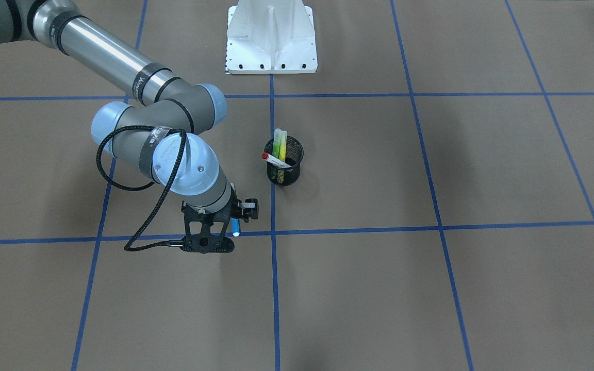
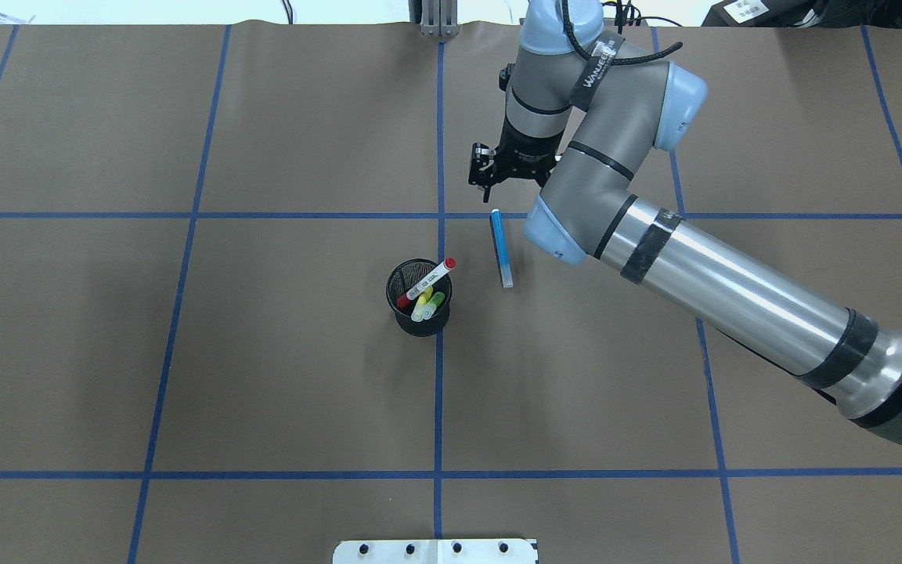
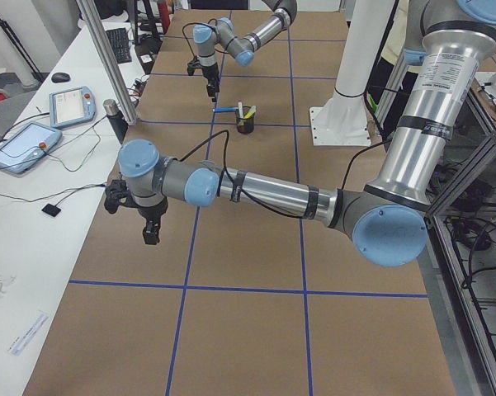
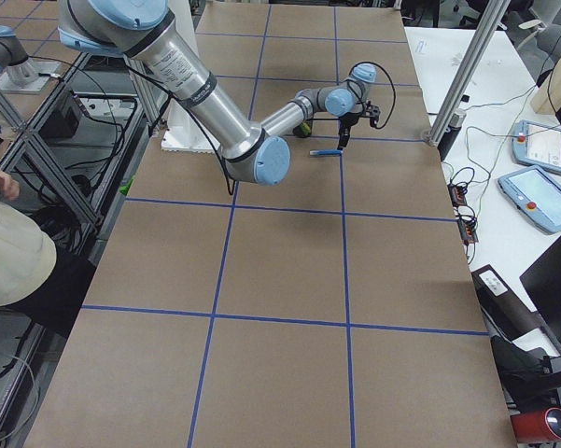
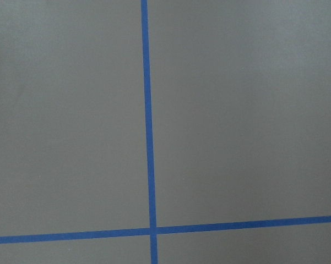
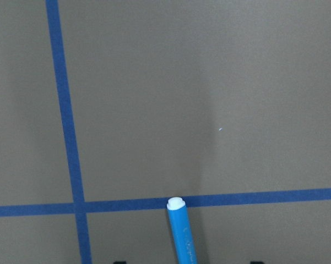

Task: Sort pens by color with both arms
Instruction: 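Withdraw the right arm while the left arm moves toward the cup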

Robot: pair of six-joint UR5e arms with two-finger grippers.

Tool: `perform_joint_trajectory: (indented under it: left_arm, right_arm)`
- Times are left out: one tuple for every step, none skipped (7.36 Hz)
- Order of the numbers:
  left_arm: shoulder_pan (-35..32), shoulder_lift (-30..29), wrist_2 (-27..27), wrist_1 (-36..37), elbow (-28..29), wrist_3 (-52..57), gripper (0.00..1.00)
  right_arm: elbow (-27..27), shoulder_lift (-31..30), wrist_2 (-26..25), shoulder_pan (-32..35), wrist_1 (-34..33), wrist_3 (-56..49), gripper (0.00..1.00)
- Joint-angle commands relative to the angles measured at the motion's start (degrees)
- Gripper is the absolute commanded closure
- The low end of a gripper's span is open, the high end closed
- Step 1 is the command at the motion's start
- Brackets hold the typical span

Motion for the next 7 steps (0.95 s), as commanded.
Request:
perform_joint_trajectory:
  left_arm:
    - [5.8, -0.2, 0.9, 7.7, -12.2, -12.3, 0.00]
    - [10.5, -1.4, 3.7, 9.8, -16.6, -20.1, 0.00]
    - [13.8, -5.0, 4.8, 12.9, -18.2, -26.4, 0.00]
    - [16.6, -9.9, 5.9, 17.0, -18.6, -31.9, 0.00]
    - [19.1, -13.9, 8.0, 20.7, -18.7, -35.5, 0.00]
    - [22.6, -16.8, 9.7, 22.1, -18.9, -41.2, 0.00]
    - [26.0, -19.0, 10.8, 22.2, -18.9, -47.2, 0.00]
  right_arm:
    - [6.2, -8.6, 0.7, 3.7, -0.2, -7.0, 0.01]
    - [8.4, -11.7, 0.8, 5.6, -0.5, -10.4, 0.01]
    - [9.6, -14.5, 0.9, 7.5, -0.7, -14.5, 0.01]
    - [10.9, -17.2, 1.0, 9.6, -0.8, -18.3, 0.01]
    - [11.4, -18.8, 1.6, 12.4, -1.6, -21.5, 0.01]
    - [12.4, -19.7, 1.7, 14.8, -4.3, -26.9, 0.01]
    - [14.6, -21.3, 1.7, 16.4, -8.2, -33.1, 0.01]
